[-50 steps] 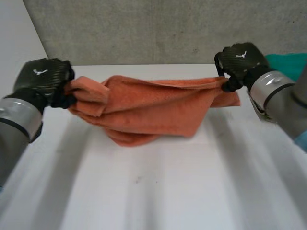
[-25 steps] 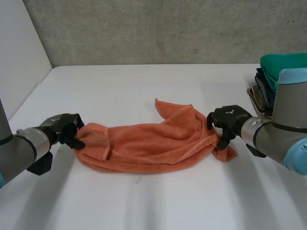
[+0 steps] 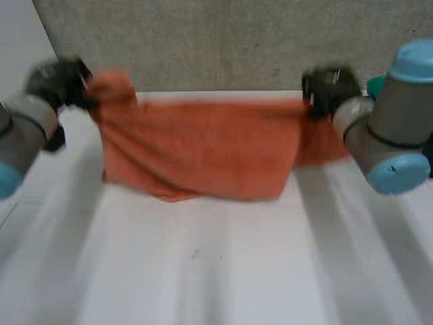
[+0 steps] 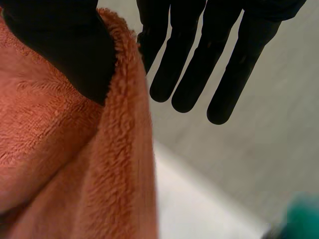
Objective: Fold the laundry.
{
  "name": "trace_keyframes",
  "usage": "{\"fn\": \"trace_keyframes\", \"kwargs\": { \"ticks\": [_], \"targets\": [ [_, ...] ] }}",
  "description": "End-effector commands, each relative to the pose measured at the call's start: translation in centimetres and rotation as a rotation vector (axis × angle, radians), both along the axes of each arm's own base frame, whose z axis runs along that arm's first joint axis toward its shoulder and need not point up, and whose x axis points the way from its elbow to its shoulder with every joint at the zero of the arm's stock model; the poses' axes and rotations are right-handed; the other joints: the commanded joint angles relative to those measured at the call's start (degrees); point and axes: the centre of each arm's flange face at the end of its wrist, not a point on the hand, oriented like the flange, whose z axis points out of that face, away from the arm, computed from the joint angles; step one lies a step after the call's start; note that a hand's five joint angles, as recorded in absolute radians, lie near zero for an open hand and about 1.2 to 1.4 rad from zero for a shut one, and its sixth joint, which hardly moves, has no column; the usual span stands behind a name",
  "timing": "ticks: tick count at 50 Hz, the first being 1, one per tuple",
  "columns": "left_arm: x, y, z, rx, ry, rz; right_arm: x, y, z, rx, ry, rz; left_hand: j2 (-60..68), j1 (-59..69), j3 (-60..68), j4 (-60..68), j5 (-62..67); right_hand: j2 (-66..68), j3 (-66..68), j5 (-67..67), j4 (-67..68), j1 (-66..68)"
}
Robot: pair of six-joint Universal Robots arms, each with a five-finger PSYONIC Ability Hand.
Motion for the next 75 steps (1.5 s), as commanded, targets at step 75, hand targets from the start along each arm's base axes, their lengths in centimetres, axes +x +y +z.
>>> {"fn": "trace_keyframes", "kwargs": {
  "ticks": [75],
  "targets": [
    [3.6,12.2,-11.4,0.189,-0.651,-0.221,-2.2,8.2,-11.2,0.298,0.191,0.181,-41.7,-37.9,-41.3,-41.9,-37.7,12.7,12.1,13.9,11.4,16.5]
  ]
}}
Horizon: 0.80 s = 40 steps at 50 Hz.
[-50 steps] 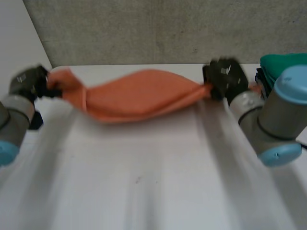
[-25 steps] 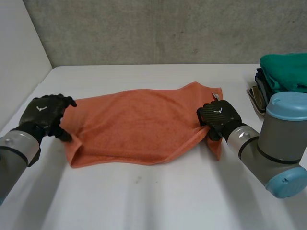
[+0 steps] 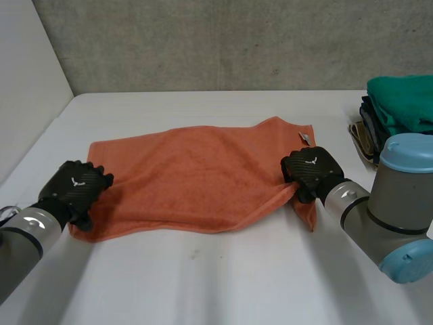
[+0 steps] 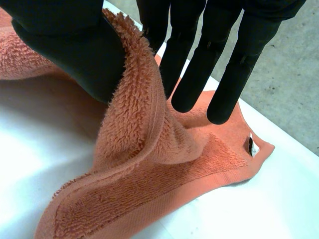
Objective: Fold the laundry.
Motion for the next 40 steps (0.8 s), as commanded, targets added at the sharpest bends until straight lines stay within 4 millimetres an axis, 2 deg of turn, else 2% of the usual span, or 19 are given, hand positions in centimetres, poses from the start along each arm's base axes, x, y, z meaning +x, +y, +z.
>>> {"fn": "trace_keyframes", "kwargs": {
  "ticks": [1,6,13,17,29,33,37,40],
  "targets": [
    [0.7,1.2,1.4,0.051,0.089,0.060,-0.2,-0.1,-0.2,0.006,0.004,-0.008,2.0,1.6,1.9,2.8,2.9,12.5,11.8,12.0,11.4,16.5],
    [1.7,2.0,1.5,0.085,0.079,0.085,-0.2,-0.2,-0.3,0.007,0.008,-0.009,3.0,2.6,2.9,3.8,4.0,12.5,11.8,12.0,11.4,16.5],
    [1.9,3.4,0.1,0.145,0.031,0.038,0.0,0.1,-0.3,0.004,0.012,0.002,4.2,3.8,4.1,5.0,5.1,12.5,11.8,12.0,11.4,16.5],
    [2.4,3.0,-0.8,0.136,-0.020,0.023,0.2,0.3,-0.4,0.006,0.014,0.009,4.2,3.8,4.1,5.0,5.1,12.5,11.8,12.0,11.4,16.5],
    [3.1,-0.2,-3.2,0.034,-0.143,-0.007,0.1,0.3,-0.7,0.018,0.018,0.007,5.2,4.8,5.1,6.0,6.1,12.5,11.8,12.0,11.4,16.5],
    [3.0,-1.3,-3.8,0.001,-0.162,-0.021,0.0,0.1,-0.7,0.017,0.018,0.001,17.5,17.0,17.4,18.3,18.4,12.5,11.8,12.0,11.4,16.5],
    [2.4,-2.1,-3.8,-0.026,-0.165,-0.040,-0.3,-0.1,-0.7,0.016,0.022,-0.015,55.1,54.7,55.0,55.9,56.0,12.5,11.8,12.0,11.4,16.5],
    [2.2,-2.1,-3.5,-0.036,-0.165,-0.034,-0.6,-0.1,-0.1,0.016,0.041,-0.033,55.1,54.7,55.1,56.0,56.1,12.5,11.8,12.0,11.4,16.5]
  ]
}}
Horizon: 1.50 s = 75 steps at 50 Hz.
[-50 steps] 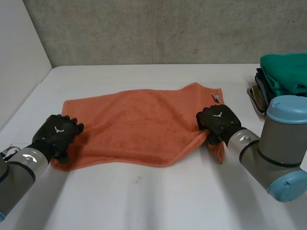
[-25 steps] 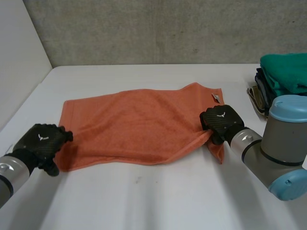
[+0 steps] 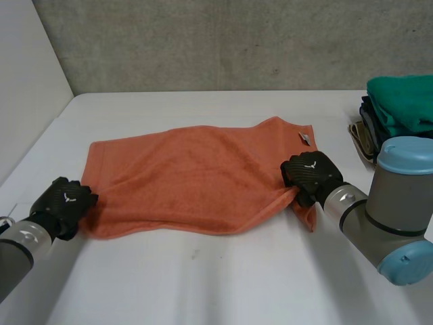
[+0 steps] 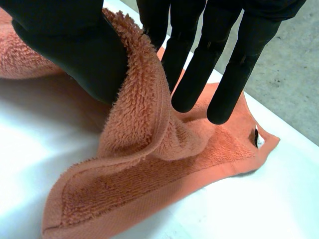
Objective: Fold the laundry.
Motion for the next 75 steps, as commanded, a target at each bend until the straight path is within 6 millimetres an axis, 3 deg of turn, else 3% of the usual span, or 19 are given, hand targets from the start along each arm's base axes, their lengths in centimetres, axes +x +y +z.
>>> {"fn": "trace_keyframes", "kwargs": {
  "ticks": [1,8,13,18,23,27,32,35,39,40,42,43,46,47,51,54,62,65,75],
  "targets": [
    [-0.7,-0.6,0.7,-0.039,0.005,0.001,-0.7,0.0,1.2,0.000,0.035,-0.039,20.0,17.6,20.3,20.0,20.6,12.5,11.8,12.0,11.4,16.5],
    [-0.2,-0.3,6.2,-0.146,0.160,0.105,-2.7,1.0,6.3,-0.040,0.182,-0.067,20.0,17.6,20.3,20.0,20.6,12.5,11.8,12.0,11.4,16.5],
    [0.5,1.2,11.9,-0.155,0.388,0.166,-5.2,2.2,12.1,-0.123,0.317,-0.093,20.0,17.6,20.3,20.0,20.6,12.5,11.8,12.0,11.4,16.5],
    [0.5,2.8,14.8,-0.061,0.513,0.178,-6.6,3.5,14.2,-0.107,0.414,-0.069,20.0,17.6,20.3,20.0,20.6,12.5,11.8,12.0,11.4,16.5],
    [0.6,2.7,13.5,0.121,0.506,0.214,-6.6,3.4,12.3,-0.015,0.514,0.012,20.0,17.6,20.3,20.0,20.6,12.5,11.8,12.0,11.4,16.5],
    [-0.8,2.5,10.3,0.292,0.439,0.180,-6.4,2.2,9.4,0.062,0.589,0.044,20.0,17.6,20.3,20.0,20.6,12.5,11.8,12.0,11.4,16.5],
    [-2.1,-0.4,6.3,0.348,0.300,0.162,-5.0,-0.8,7.1,0.034,0.592,-0.005,20.0,17.6,20.3,20.0,20.6,12.5,11.8,12.0,11.4,16.5],
    [-2.5,-2.8,6.5,0.277,0.266,0.183,-4.1,-2.6,6.9,-0.032,0.555,-0.053,20.0,17.6,20.3,20.0,20.6,12.5,11.8,12.0,11.4,16.5],
    [-3.2,-7.6,9.8,0.054,0.340,0.228,-2.3,-5.9,8.5,-0.224,0.468,-0.142,20.0,17.6,20.3,20.0,20.6,12.5,11.8,12.0,11.4,16.5],
    [-3.4,-9.5,12.5,-0.075,0.411,0.231,-1.5,-7.2,10.1,-0.338,0.413,-0.184,20.0,17.6,20.3,20.0,20.6,12.5,11.8,12.0,11.4,16.5],
    [-3.4,-11.1,15.4,-0.205,0.495,0.228,-0.8,-8.4,12.1,-0.461,0.343,-0.225,20.0,17.6,20.3,20.0,20.6,12.5,11.8,12.0,11.4,16.5],
    [-3.7,-12.2,18.4,-0.331,0.582,0.202,-0.6,-8.8,13.2,-0.522,0.306,-0.244,20.0,17.6,20.3,20.0,20.6,12.5,11.8,12.0,11.4,16.5],
    [-4.0,-13.2,22.5,-0.510,0.691,0.140,0.0,-10.1,17.6,-0.775,0.126,-0.307,20.0,17.6,20.3,20.0,20.6,12.5,11.8,12.0,11.4,16.5],
    [-4.0,-13.4,24.9,-0.616,0.749,0.098,0.2,-10.2,19.5,-0.883,0.035,-0.317,20.0,17.6,20.3,20.0,20.6,12.5,11.8,12.0,11.4,16.5],
    [-4.2,-13.3,28.0,-0.740,0.842,0.036,1.1,-9.6,22.0,-1.079,-0.133,-0.248,20.0,17.6,20.3,20.0,20.6,12.5,11.8,12.0,11.4,16.5],
    [-4.2,-13.2,27.9,-0.718,0.854,0.040,1.5,-9.3,22.0,-1.109,-0.149,-0.195,20.0,17.6,20.3,20.0,20.6,12.5,11.8,12.0,11.4,16.5],
    [-2.2,-13.0,21.8,-0.513,0.809,0.173,2.1,-9.0,18.3,-0.931,-0.110,-0.107,20.0,17.6,20.3,20.0,20.6,12.5,11.8,12.0,11.4,16.5],
    [-1.6,-12.2,18.1,-0.437,0.781,0.216,2.1,-8.9,15.4,-0.807,-0.083,-0.079,20.0,17.6,20.3,20.0,20.6,12.5,11.8,12.0,11.4,16.5],
    [-1.8,-9.5,9.7,-0.277,0.710,0.185,1.4,-6.9,2.2,-0.302,0.041,-0.007,20.0,17.6,20.3,20.0,20.6,12.5,11.8,12.0,11.4,16.5]
  ]
}}
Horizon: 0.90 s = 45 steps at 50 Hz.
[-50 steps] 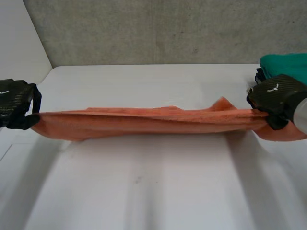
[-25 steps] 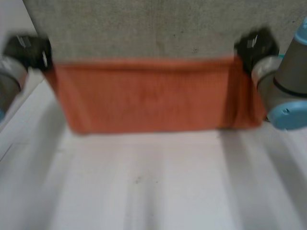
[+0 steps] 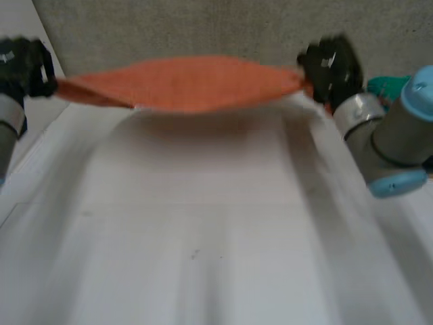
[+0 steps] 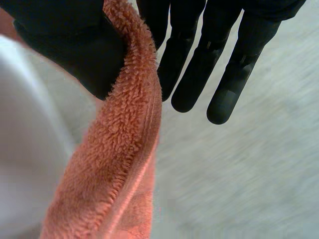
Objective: Fold the laundry.
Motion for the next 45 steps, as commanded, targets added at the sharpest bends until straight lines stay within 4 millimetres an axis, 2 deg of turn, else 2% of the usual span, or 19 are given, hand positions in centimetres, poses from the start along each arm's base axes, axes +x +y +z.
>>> {"fn": "trace_keyframes", "kwargs": {
  "ticks": [1,2,4,5,8,13,19,28,35,40,45],
  "targets": [
    [-0.4,2.0,-5.6,0.081,-0.054,-0.067,-0.8,1.4,-8.7,0.327,0.063,0.009,11.3,13.2,11.8,11.3,13.0,12.3,11.8,11.5,11.3,16.5],
    [-0.5,2.2,-6.5,0.090,-0.064,-0.077,-1.0,1.5,-10.1,0.387,0.051,0.002,11.3,13.2,11.8,11.3,13.0,7.4,6.9,6.6,6.5,11.7],
    [-0.5,2.4,-7.1,0.092,-0.074,-0.080,-1.3,1.5,-11.1,0.437,0.022,-0.009,11.3,13.2,11.8,11.3,13.0,1.5,1.0,0.7,0.6,5.8],
    [-0.4,2.5,-7.5,0.096,-0.078,-0.076,-1.7,1.3,-11.7,0.477,-0.012,-0.026,11.3,13.2,11.8,11.3,13.0,-6.0,-6.5,-6.8,-7.0,-1.7],
    [-0.1,2.6,-7.7,0.102,-0.077,-0.068,-2.3,1.0,-12.0,0.525,-0.080,-0.063,11.3,13.2,11.8,11.3,13.0,-25.1,-25.5,-25.9,-26.0,-20.8],
    [0.8,2.5,-7.1,0.094,-0.074,-0.040,-4.5,0.0,-11.2,0.609,-0.242,-0.175,11.3,13.2,11.8,11.3,13.0,-34.7,-35.1,-35.5,-35.6,-30.4],
    [1.6,2.6,-6.3,0.090,-0.068,-0.022,-6.5,-0.1,-11.5,0.743,-0.324,-0.248,11.3,13.2,11.8,11.3,13.0,-33.0,-33.5,-33.8,-34.0,-28.7],
    [2.2,3.3,-6.7,0.168,-0.054,-0.014,-8.5,-0.6,-12.3,0.888,-0.396,-0.299,11.3,13.2,11.8,11.3,13.0,-23.1,-23.6,-23.9,-24.0,-18.8],
    [2.4,4.1,-6.8,0.220,-0.049,-0.012,-8.2,-0.7,-12.8,0.974,-0.515,-0.237,11.3,13.2,11.8,11.3,13.0,-15.0,-15.5,-15.8,-16.0,-10.7],
    [2.4,4.9,-6.6,0.253,-0.047,-0.029,-7.8,-0.3,-12.8,1.009,-0.518,-0.196,11.3,13.2,11.8,11.3,13.0,-21.9,-22.4,-22.7,-22.8,-17.6],
    [2.5,5.2,-6.3,0.265,-0.047,-0.037,-7.8,0.0,-12.7,1.014,-0.494,-0.196,11.3,13.2,11.8,11.3,13.0,-22.4,-22.9,-23.2,-23.3,-18.1]
  ]
}}
